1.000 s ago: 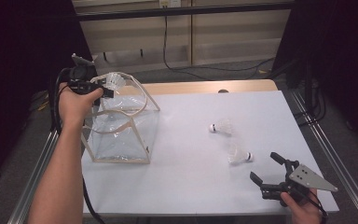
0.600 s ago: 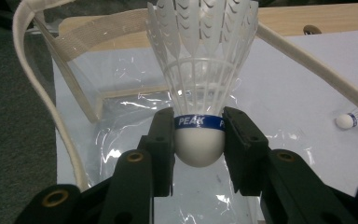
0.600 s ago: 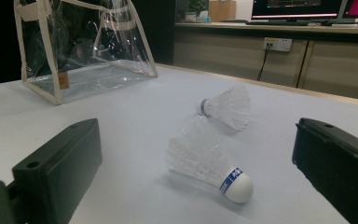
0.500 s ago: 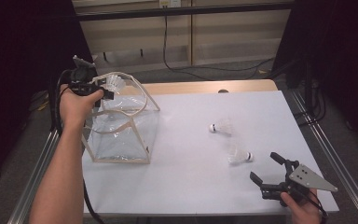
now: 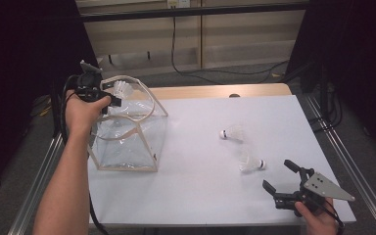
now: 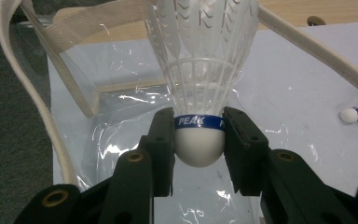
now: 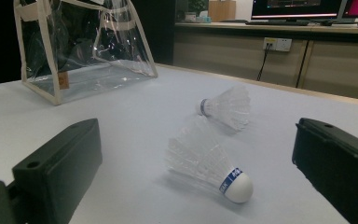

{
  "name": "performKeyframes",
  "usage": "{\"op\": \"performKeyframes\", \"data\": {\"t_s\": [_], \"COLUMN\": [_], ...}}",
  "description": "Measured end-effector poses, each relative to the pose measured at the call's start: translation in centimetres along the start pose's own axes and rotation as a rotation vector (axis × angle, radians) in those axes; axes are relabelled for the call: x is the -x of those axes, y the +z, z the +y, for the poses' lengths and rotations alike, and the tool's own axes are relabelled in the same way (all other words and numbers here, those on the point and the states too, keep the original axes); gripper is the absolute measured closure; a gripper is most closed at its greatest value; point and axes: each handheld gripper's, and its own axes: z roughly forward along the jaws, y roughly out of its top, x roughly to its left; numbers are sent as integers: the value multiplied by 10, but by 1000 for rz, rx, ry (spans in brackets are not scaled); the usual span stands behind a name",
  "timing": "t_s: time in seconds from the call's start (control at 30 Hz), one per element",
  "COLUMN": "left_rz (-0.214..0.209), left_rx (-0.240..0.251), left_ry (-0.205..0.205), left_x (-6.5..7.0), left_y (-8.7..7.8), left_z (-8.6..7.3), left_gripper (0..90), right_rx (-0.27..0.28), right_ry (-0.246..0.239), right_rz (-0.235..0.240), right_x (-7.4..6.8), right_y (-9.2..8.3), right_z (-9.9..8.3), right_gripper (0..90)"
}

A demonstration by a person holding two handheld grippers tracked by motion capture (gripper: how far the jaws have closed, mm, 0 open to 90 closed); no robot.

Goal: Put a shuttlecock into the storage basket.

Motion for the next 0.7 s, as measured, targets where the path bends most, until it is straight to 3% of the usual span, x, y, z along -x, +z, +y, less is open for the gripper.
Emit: {"op": "performKeyframes", "data": {"t_s": [0.7], "left_rz": [1], "left_rx": [-22], "left_ry": [5], "left_x": [0], "left_y": [5], "left_z": [-2], "left_gripper": [615], "right_rx": [-2], "right_ry": [1], "right_rz": [-1], "right_x": [0], "right_y": [0], "right_z": [0], "right_gripper": [11]}}
